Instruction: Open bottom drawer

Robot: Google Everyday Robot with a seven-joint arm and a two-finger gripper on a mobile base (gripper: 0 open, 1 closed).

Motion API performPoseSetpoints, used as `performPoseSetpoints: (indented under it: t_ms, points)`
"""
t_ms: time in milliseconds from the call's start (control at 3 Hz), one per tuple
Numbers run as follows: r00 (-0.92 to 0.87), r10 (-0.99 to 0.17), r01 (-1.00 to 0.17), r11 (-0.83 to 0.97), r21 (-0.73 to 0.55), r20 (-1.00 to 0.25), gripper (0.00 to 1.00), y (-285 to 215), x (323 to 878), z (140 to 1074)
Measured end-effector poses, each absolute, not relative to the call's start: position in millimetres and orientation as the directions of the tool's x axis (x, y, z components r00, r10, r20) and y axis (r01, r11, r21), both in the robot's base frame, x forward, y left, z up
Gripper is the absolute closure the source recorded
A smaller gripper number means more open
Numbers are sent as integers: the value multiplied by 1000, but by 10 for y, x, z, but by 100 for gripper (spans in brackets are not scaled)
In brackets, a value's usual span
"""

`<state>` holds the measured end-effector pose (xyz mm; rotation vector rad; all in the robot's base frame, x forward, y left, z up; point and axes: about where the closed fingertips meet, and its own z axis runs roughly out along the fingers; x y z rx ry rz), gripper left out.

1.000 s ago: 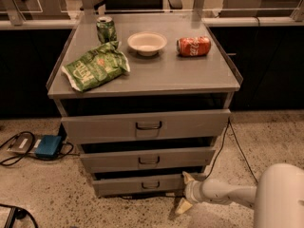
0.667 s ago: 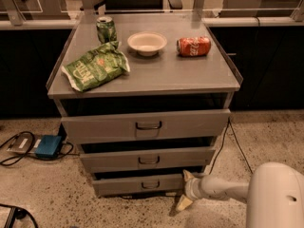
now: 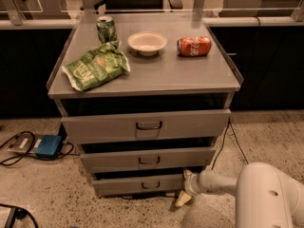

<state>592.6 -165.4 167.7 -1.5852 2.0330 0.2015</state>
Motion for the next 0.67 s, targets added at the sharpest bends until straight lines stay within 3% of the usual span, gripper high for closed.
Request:
performPoseSetpoints:
  t_ms: [667]
  points:
    - [-154,-850,-931,295,-214,-503,42,-1660,5955,1683]
